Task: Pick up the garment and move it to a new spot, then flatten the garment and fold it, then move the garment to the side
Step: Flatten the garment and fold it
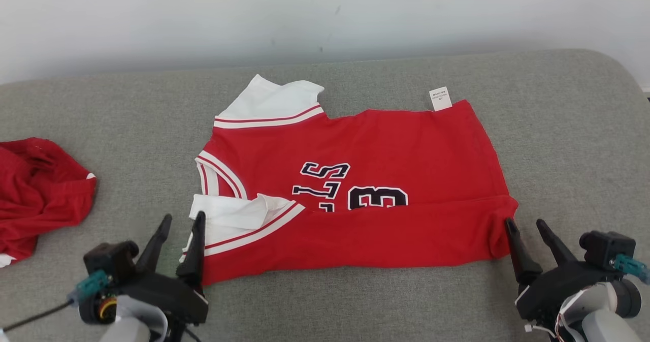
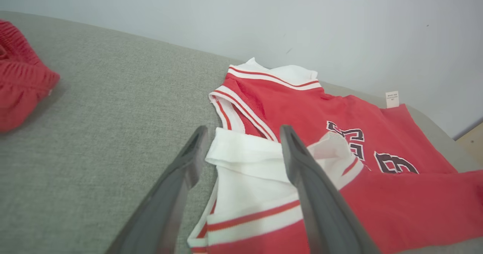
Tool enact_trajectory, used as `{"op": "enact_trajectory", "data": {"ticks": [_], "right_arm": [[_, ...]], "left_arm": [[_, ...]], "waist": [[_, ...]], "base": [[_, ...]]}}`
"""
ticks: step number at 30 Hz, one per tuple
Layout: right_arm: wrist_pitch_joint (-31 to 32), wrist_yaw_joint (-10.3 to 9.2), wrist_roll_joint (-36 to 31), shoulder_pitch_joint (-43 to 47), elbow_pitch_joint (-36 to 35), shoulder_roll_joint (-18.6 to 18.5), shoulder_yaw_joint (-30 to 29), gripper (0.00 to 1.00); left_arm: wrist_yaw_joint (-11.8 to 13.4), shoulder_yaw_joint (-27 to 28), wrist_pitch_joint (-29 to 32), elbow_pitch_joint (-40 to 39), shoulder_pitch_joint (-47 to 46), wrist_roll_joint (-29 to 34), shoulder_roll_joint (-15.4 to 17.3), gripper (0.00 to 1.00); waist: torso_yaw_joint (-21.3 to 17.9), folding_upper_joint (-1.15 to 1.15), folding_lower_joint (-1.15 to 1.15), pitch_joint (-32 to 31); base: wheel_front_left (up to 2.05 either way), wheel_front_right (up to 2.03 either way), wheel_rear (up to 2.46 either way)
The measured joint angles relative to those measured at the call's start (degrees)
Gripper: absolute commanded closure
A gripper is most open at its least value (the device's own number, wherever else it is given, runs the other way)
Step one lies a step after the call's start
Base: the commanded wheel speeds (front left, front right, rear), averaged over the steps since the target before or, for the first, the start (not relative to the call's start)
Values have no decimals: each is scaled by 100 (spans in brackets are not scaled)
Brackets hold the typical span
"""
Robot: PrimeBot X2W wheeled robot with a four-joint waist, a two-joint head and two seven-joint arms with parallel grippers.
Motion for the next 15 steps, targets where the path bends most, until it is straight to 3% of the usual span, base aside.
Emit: {"op": "enact_trajectory", "data": {"ticks": [15], "right_arm": [[9,0,-420,361,-211,4,168,0]], "left_arm": [[175,312,0,-538,1041,716,-337,0]], "waist": [[194,0,0,-2]], "base": [[0,0,0]]}}
